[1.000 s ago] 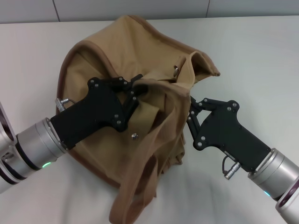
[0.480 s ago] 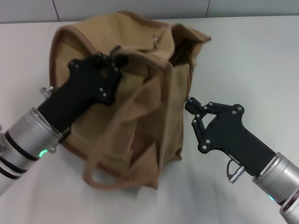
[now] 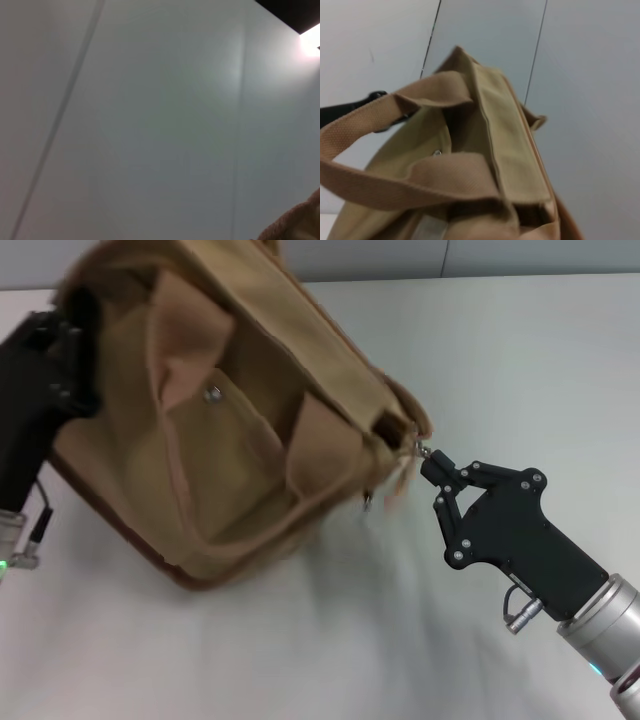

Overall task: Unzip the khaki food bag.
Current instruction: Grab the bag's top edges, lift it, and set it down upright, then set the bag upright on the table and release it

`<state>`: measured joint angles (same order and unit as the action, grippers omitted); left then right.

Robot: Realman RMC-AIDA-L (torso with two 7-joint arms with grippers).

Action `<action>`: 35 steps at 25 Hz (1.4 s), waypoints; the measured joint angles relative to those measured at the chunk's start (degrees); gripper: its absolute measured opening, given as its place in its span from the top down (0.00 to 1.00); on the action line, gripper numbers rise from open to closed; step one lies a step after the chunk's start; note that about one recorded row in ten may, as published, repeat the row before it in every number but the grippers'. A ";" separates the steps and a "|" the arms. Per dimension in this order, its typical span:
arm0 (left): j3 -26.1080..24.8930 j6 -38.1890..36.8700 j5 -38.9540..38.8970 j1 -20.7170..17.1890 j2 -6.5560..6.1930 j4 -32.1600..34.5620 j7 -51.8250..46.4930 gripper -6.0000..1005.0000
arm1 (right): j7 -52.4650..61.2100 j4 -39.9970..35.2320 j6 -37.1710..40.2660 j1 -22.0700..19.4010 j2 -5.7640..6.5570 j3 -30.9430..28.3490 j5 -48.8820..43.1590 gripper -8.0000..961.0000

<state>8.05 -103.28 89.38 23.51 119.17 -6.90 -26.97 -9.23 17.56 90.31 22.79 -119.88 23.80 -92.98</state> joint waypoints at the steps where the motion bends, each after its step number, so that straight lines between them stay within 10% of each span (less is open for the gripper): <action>1: -0.43 -0.06 -0.02 -0.29 -0.01 0.07 -0.52 0.91 | 0.00 -0.05 -0.10 -0.01 0.00 0.00 0.01 0.91; 18: 0.35 0.86 0.43 -1.88 -0.08 0.37 -1.72 0.91 | 5.36 -2.75 -1.27 -0.62 0.13 -5.01 0.20 0.81; 30: 0.30 1.41 0.51 -2.46 -0.08 0.10 -1.76 0.91 | 36.93 -18.93 -9.01 4.46 0.55 -2.00 -11.60 0.44; 35: 0.35 2.06 0.52 -2.87 -0.02 -0.02 -1.77 0.91 | 42.49 -21.31 -10.86 6.72 0.46 -2.12 -14.62 0.51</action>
<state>8.40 -101.22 89.90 20.65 119.15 -6.92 -28.74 33.26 -3.75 79.45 29.51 -119.43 21.68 -107.61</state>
